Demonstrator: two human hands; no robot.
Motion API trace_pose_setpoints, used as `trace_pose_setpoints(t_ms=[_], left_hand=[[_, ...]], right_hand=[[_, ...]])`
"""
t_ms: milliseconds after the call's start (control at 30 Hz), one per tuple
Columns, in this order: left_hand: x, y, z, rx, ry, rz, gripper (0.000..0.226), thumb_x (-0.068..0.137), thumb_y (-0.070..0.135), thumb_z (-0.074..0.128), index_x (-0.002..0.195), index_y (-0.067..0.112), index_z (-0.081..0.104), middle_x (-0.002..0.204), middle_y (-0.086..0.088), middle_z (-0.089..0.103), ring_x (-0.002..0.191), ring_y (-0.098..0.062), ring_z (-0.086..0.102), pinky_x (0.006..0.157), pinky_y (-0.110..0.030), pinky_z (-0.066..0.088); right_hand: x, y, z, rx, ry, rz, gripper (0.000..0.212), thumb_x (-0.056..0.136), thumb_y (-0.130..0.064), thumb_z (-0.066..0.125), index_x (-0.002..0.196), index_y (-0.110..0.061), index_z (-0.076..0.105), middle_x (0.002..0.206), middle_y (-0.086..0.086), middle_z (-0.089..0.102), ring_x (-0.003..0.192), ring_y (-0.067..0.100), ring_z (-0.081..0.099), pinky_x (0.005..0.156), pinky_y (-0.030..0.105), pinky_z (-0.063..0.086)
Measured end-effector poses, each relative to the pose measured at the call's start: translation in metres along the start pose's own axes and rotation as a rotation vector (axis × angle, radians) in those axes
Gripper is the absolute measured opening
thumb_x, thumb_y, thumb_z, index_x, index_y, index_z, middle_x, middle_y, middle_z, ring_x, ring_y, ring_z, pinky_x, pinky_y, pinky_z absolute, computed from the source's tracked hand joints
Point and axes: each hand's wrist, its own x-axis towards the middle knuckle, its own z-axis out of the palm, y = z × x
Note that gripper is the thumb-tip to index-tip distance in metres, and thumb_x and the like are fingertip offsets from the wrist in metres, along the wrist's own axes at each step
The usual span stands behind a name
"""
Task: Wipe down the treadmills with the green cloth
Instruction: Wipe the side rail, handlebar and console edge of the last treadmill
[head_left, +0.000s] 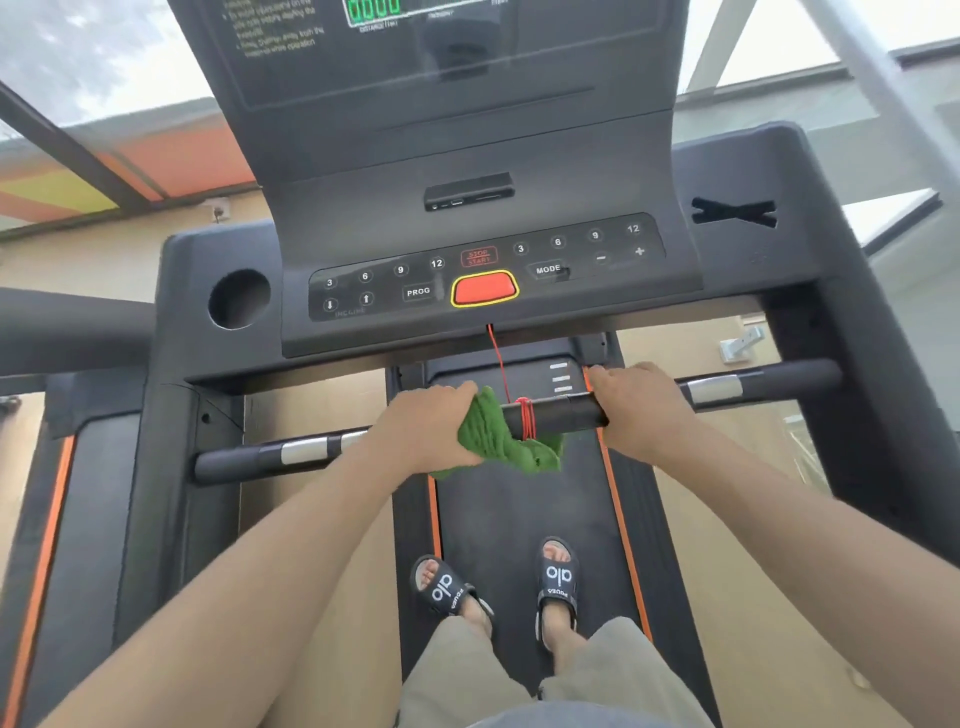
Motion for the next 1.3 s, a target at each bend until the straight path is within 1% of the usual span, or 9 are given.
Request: trace_pose_setpoints(t_ms=[133, 267, 400, 533, 633, 800, 967, 1133, 1300], left_hand=[[0.031, 0.051, -0.004, 0.014, -0.050, -0.001, 0.058, 0.069, 0.057, 0.075, 0.097, 0.018, 0.042, 0.093, 0.000, 0.060, 0.090, -0.027, 0.063, 0.071, -0.037, 0.050], [0.044, 0.061, -0.018, -0.119, -0.233, -0.118, 0.070, 0.061, 0.075, 0.075, 0.095, 0.018, 0.052, 0.090, 0.003, 0.060, 0.083, -0.021, 0.060, 0.066, -0.035, 0.046], [0.025, 0.060, -0.011, 0.048, -0.110, -0.012, 0.061, 0.082, 0.066, 0.067, 0.111, 0.016, 0.047, 0.102, -0.001, 0.060, 0.093, -0.025, 0.060, 0.072, -0.040, 0.048], [0.003, 0.053, -0.024, 0.217, -0.039, 0.061, 0.043, 0.099, 0.042, 0.055, 0.132, 0.017, 0.043, 0.117, -0.002, 0.061, 0.105, -0.026, 0.062, 0.080, -0.042, 0.053], [-0.004, 0.054, -0.053, 0.190, 0.052, 0.073, 0.029, 0.097, 0.030, 0.053, 0.126, 0.025, 0.049, 0.108, 0.004, 0.065, 0.101, -0.026, 0.066, 0.080, -0.040, 0.052], [0.021, 0.088, -0.089, -0.140, 0.194, 0.056, 0.034, 0.093, 0.040, 0.062, 0.121, 0.025, 0.051, 0.109, 0.001, 0.067, 0.102, -0.030, 0.063, 0.081, -0.044, 0.050], [0.075, 0.158, -0.021, 0.084, 0.019, 0.095, 0.059, 0.080, 0.065, 0.067, 0.110, 0.017, 0.049, 0.110, -0.004, 0.066, 0.103, -0.031, 0.065, 0.072, -0.038, 0.045], [0.099, 0.183, -0.008, 0.197, 0.186, 0.109, 0.045, 0.085, 0.054, 0.062, 0.108, 0.015, 0.054, 0.100, -0.004, 0.068, 0.092, -0.030, 0.068, 0.063, -0.034, 0.037], [0.082, 0.137, -0.016, 0.083, 0.041, 0.170, 0.043, 0.075, 0.051, 0.068, 0.104, 0.024, 0.051, 0.098, 0.005, 0.063, 0.094, -0.026, 0.066, 0.066, -0.035, 0.045]], right_hand=[[0.005, -0.003, 0.001, 0.054, -0.021, -0.007, 0.024, 0.078, -0.024, 0.060, 0.100, -0.023, 0.052, 0.093, -0.001, 0.067, 0.090, 0.026, 0.066, 0.071, 0.034, 0.036], [0.006, -0.005, -0.001, 0.051, -0.003, -0.016, 0.018, 0.078, -0.027, 0.061, 0.090, -0.025, 0.048, 0.089, -0.004, 0.067, 0.087, 0.025, 0.066, 0.066, 0.031, 0.032], [0.002, 0.000, -0.003, 0.092, -0.023, -0.027, 0.022, 0.077, -0.021, 0.060, 0.097, -0.021, 0.049, 0.087, -0.002, 0.066, 0.087, 0.027, 0.066, 0.068, 0.033, 0.032], [-0.003, 0.009, 0.000, 0.125, -0.013, -0.078, 0.043, 0.072, -0.018, 0.062, 0.113, -0.019, 0.050, 0.103, 0.000, 0.065, 0.102, 0.028, 0.061, 0.098, 0.039, 0.037], [-0.016, 0.033, -0.001, 0.051, -0.017, -0.022, 0.069, 0.071, -0.027, 0.066, 0.135, -0.022, 0.042, 0.115, 0.002, 0.062, 0.115, 0.030, 0.055, 0.117, 0.053, 0.018], [-0.032, 0.092, -0.002, 0.047, -0.084, 0.143, 0.055, 0.072, -0.030, 0.064, 0.123, -0.021, 0.044, 0.113, 0.001, 0.064, 0.110, 0.029, 0.058, 0.107, 0.050, 0.030], [-0.027, 0.090, 0.010, 0.080, -0.035, 0.157, 0.049, 0.075, -0.031, 0.063, 0.122, -0.023, 0.050, 0.110, -0.002, 0.065, 0.106, 0.028, 0.061, 0.092, 0.040, 0.038], [-0.023, 0.092, 0.012, 0.063, -0.008, 0.169, 0.035, 0.077, -0.026, 0.064, 0.110, -0.024, 0.054, 0.101, -0.003, 0.067, 0.097, 0.026, 0.064, 0.081, 0.038, 0.035], [-0.026, 0.095, 0.009, 0.075, -0.020, 0.144, 0.047, 0.072, -0.018, 0.064, 0.116, -0.021, 0.049, 0.103, -0.003, 0.067, 0.100, 0.027, 0.063, 0.082, 0.037, 0.035]])
